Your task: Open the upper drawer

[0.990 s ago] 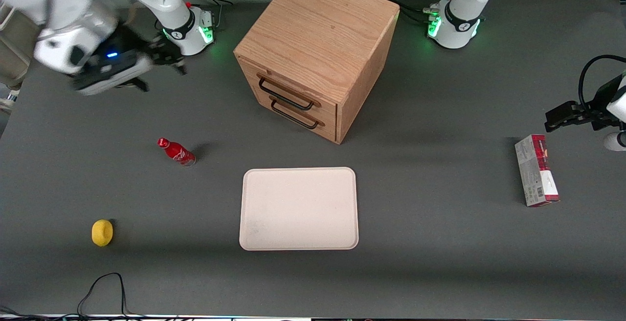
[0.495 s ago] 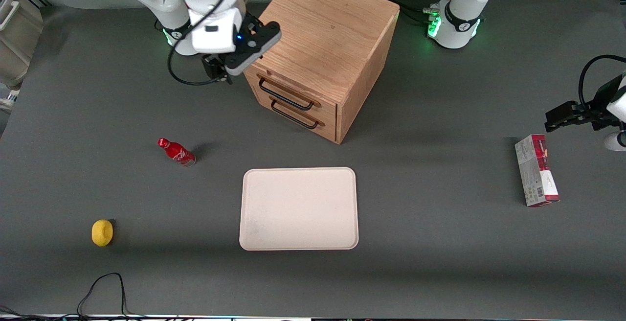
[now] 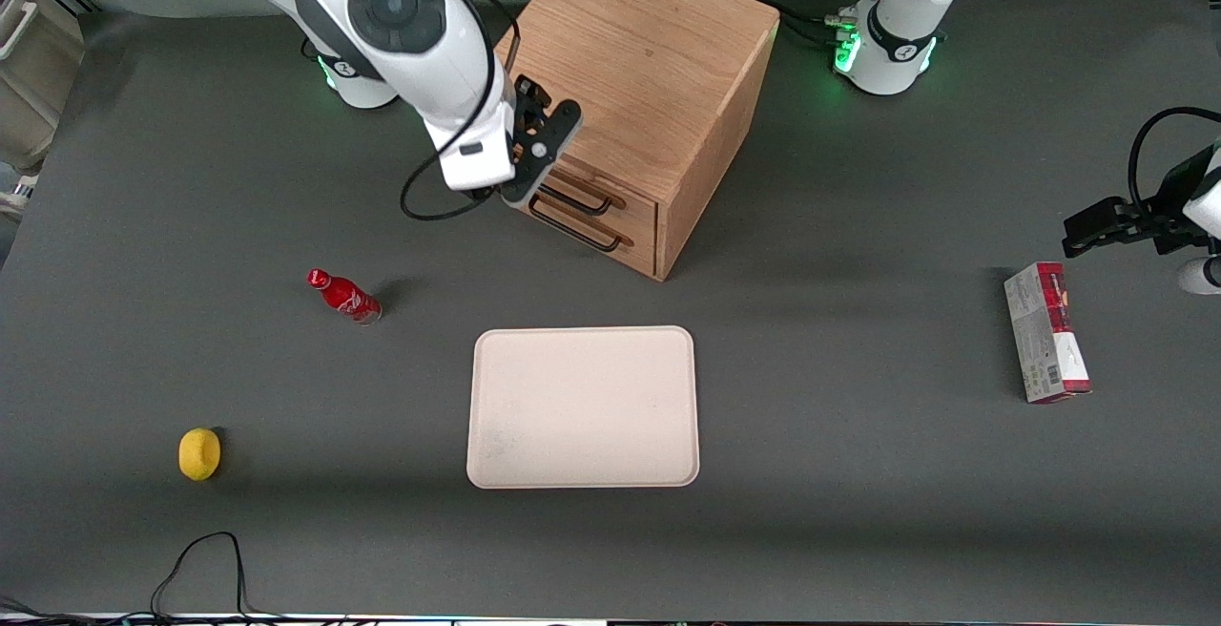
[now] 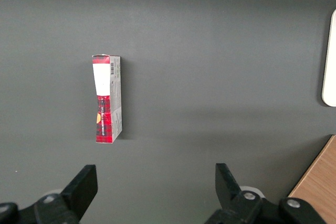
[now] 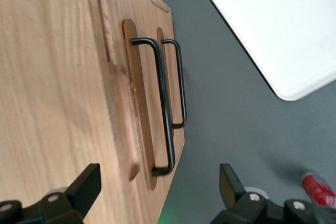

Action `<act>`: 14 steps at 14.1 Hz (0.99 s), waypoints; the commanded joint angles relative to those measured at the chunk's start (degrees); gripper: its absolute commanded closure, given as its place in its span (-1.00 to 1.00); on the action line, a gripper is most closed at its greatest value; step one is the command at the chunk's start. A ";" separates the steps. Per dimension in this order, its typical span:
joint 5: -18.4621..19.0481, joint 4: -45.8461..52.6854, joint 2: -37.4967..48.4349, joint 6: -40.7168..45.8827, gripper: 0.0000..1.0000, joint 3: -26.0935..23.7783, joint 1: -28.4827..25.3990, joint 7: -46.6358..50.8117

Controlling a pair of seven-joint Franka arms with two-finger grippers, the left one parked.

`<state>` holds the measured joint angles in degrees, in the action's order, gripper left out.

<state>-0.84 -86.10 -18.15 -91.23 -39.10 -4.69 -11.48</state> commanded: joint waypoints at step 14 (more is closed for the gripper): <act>-0.92 -10.66 -2.77 -17.49 -1.00 2.71 1.00 -16.74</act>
<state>-0.85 -95.13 -21.81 -106.95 -37.01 -3.82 -26.13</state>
